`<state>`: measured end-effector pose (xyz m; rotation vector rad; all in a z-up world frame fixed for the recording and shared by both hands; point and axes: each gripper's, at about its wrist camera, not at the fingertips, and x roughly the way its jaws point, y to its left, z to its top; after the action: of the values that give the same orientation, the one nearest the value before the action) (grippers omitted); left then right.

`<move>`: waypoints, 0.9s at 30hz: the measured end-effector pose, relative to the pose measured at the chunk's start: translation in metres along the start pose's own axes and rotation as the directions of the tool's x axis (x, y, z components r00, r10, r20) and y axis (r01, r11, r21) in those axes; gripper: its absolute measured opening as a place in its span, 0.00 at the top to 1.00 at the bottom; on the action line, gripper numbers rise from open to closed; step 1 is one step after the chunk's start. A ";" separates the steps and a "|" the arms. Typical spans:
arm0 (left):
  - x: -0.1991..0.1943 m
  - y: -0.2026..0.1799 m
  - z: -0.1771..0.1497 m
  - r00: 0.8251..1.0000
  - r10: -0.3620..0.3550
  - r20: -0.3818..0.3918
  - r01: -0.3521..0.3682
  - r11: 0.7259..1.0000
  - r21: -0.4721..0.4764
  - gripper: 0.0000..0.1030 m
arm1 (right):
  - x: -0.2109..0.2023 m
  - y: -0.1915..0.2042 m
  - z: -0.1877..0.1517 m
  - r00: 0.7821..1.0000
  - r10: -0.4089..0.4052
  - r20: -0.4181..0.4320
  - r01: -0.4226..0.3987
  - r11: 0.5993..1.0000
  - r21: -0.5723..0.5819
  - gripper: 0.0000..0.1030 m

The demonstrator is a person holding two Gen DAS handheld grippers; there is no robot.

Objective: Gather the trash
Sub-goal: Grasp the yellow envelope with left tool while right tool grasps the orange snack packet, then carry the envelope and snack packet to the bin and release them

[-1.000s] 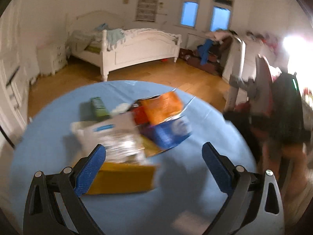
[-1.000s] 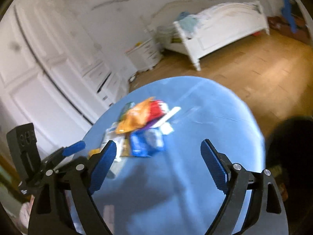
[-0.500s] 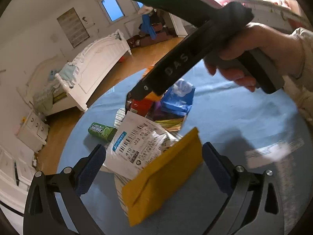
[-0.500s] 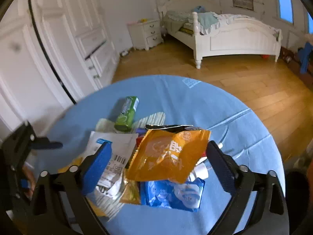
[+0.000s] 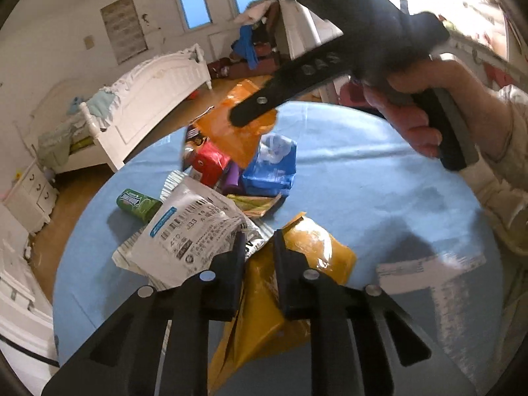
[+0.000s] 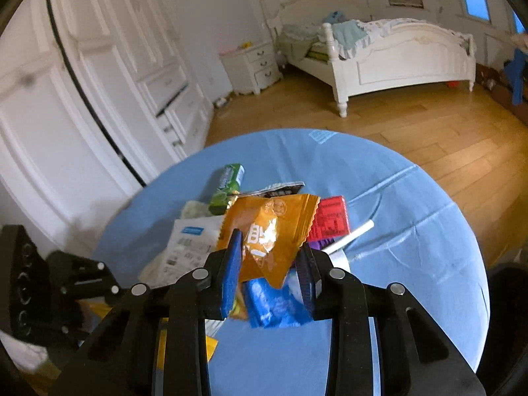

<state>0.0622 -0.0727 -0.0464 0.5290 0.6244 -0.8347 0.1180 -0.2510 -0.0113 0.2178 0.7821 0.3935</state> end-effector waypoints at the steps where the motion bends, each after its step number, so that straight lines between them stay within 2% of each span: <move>1: -0.004 0.000 0.001 1.000 0.000 0.011 0.000 1.000 -0.020 0.84 | -0.008 -0.003 -0.002 1.000 0.011 0.017 -0.012 1.000 0.016 0.69; 5: -0.021 0.006 0.009 0.998 0.004 0.066 0.004 0.993 -0.116 0.84 | -0.031 -0.015 -0.011 0.997 0.031 0.066 -0.035 0.997 0.063 0.69; 9: -0.034 0.015 0.023 0.992 0.002 0.125 0.026 0.975 -0.222 0.84 | -0.053 -0.032 -0.023 0.994 0.033 0.105 -0.045 0.992 0.117 0.69; 17: -0.025 0.007 0.066 0.980 -0.015 0.198 0.074 0.953 -0.294 0.84 | -0.085 -0.079 -0.050 0.991 0.017 0.136 -0.045 0.979 0.201 0.69; 21: -0.010 -0.002 0.089 0.973 -0.044 0.227 0.118 0.938 -0.326 0.84 | -0.097 -0.094 -0.067 0.992 -0.043 0.119 0.018 0.980 0.199 0.69; 22: -0.007 -0.004 0.093 0.972 -0.045 0.231 0.121 0.936 -0.330 0.84 | -0.096 -0.099 -0.071 0.994 -0.054 0.094 0.035 0.979 0.200 0.69; 24: 0.002 -0.011 0.103 0.971 -0.049 0.234 0.127 0.934 -0.334 0.84 | -0.086 -0.106 -0.079 0.999 -0.039 -0.029 0.044 0.982 0.185 0.69; 27: 0.015 -0.015 0.113 0.971 -0.062 0.230 0.142 0.927 -0.348 0.84 | -0.090 -0.115 -0.092 0.995 -0.070 -0.066 0.081 0.982 0.172 0.69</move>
<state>0.0912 -0.1624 0.0200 0.0667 0.5915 -0.8376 0.0241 -0.3886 -0.0555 0.3406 0.8822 0.2605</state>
